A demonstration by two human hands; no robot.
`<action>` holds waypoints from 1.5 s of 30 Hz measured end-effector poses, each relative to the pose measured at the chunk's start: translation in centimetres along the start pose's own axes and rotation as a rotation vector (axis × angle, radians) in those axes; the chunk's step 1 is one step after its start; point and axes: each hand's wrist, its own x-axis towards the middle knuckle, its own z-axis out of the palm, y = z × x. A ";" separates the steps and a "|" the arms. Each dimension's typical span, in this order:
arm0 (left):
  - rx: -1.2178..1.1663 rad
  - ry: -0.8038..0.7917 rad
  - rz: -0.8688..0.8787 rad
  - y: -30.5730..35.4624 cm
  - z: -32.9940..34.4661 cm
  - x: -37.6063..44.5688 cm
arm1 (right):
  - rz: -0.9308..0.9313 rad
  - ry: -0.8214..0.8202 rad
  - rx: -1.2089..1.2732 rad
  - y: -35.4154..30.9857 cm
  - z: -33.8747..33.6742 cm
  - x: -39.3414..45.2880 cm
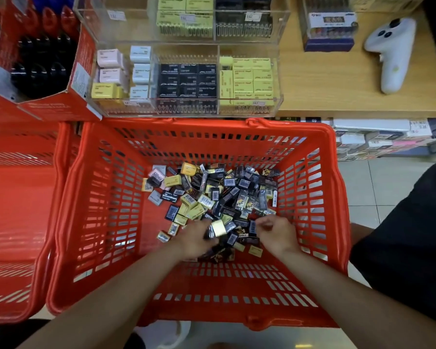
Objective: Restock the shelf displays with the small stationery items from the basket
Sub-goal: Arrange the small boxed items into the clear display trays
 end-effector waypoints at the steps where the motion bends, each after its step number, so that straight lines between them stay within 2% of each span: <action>1: -0.244 0.029 -0.065 0.1 -1.0 -0.1 | 0.017 0.030 0.032 -0.5 -0.1 0.5; 3: -0.788 0.030 -0.114 0.6 -2.7 -0.4 | 0.041 0.069 0.051 -1.8 0.0 1.6; 5: -1.130 0.042 -0.078 1.0 -3.9 -0.5 | 0.076 0.085 0.016 -3.1 0.5 2.9; 8: -1.418 0.039 -0.051 0.9 -4.8 -0.3 | 0.210 0.159 -0.060 -5.1 2.3 4.5; 10: -1.504 0.010 -0.051 0.6 -4.9 -0.1 | 0.338 0.200 -0.115 -6.3 4.0 5.2; 12: -1.557 0.007 -0.074 0.2 -4.7 -0.1 | 0.442 0.230 -0.059 -6.9 5.3 5.6; 19: -1.664 0.090 -0.133 -1.2 -4.4 0.0 | 0.446 0.316 0.219 -6.6 5.5 5.9; 23: -1.709 0.125 -0.149 -0.8 -5.0 0.1 | 0.376 0.291 0.147 -5.2 4.4 4.6; 25: -1.694 0.127 -0.150 0.0 -5.6 -0.3 | 0.407 0.271 0.228 -4.6 3.3 3.9; 29: -1.649 0.144 -0.110 2.7 -7.5 -2.5 | 0.509 0.150 0.749 -5.7 -0.2 0.6; 33: -1.452 0.143 0.033 6.5 -11.3 -7.9 | 0.426 -0.123 1.003 -10.4 -5.1 -4.5; 35: -1.312 0.163 0.125 8.4 -13.6 -11.0 | 0.317 -0.258 0.975 -13.9 -7.8 -7.1; 38: -1.162 0.222 0.239 11.2 -16.9 -15.6 | 0.082 -0.355 0.775 -19.7 -11.9 -10.9; 42: -1.127 0.277 0.386 14.5 -19.7 -20.8 | -0.228 -0.351 0.562 -25.7 -16.6 -15.4; 45: -1.168 0.313 0.490 16.2 -20.2 -23.1 | -0.406 -0.300 0.479 -27.6 -17.6 -17.1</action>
